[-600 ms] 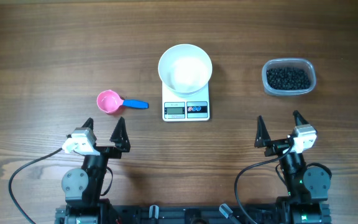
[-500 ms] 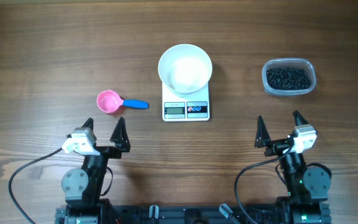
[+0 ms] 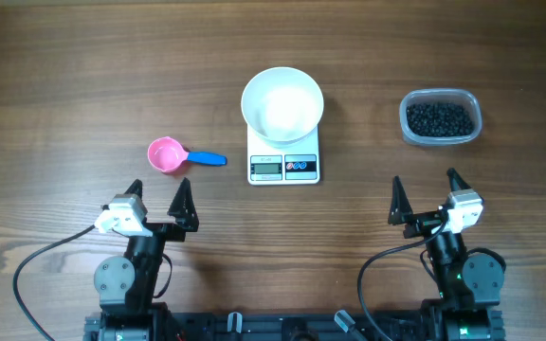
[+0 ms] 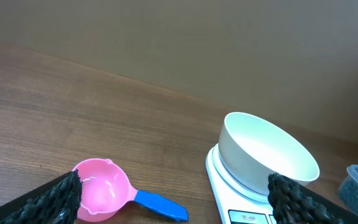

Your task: Scoop item into bowl and weigh 150g on scale

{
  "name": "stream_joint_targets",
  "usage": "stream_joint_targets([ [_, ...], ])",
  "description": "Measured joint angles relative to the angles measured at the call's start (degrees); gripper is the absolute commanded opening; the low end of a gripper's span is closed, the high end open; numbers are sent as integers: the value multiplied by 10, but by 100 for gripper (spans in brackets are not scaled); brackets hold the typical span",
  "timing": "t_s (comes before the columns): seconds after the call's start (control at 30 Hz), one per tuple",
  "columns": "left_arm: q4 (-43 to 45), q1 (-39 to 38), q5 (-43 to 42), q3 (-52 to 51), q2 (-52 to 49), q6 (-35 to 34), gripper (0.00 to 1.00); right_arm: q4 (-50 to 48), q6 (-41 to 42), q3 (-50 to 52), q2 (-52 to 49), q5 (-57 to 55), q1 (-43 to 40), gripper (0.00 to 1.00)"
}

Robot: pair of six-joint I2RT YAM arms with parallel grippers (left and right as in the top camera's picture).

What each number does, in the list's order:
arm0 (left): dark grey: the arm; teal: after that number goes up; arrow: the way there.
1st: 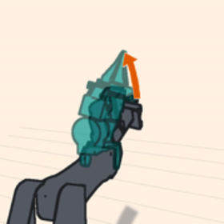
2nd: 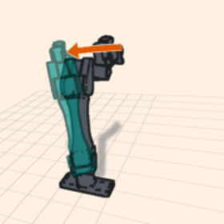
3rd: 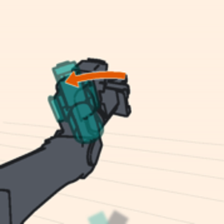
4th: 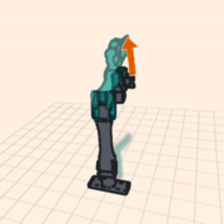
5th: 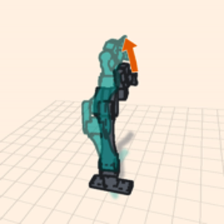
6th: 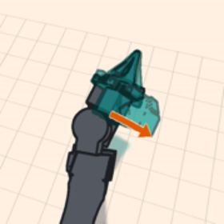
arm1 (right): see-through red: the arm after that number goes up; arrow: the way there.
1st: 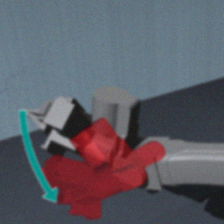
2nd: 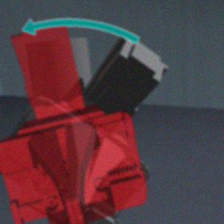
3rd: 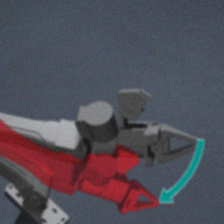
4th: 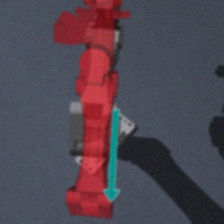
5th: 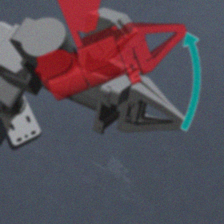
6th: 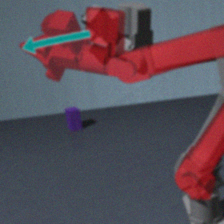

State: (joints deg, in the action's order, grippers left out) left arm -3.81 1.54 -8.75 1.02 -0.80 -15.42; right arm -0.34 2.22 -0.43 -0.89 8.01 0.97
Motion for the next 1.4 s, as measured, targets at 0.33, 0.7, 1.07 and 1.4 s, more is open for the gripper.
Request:
stream_joint_targets([
  [0.33, 0, 0, 0, 0, 0, 0, 100, 0, 0, 0, 0, 0, 0, 100],
  [0.7, 0, 0, 0, 0, 0, 0, 100, 0, 0, 0, 0, 0, 0, 100],
  [1.07, -1, 0, 0, 0, 0, 0, 100, 0, 0, 0, 0, 0, 0, 100],
  [1.4, -102, 0, 35, 56, -8, 0, 100, 0, 0, 0, 0, 0, 0, 100],
])
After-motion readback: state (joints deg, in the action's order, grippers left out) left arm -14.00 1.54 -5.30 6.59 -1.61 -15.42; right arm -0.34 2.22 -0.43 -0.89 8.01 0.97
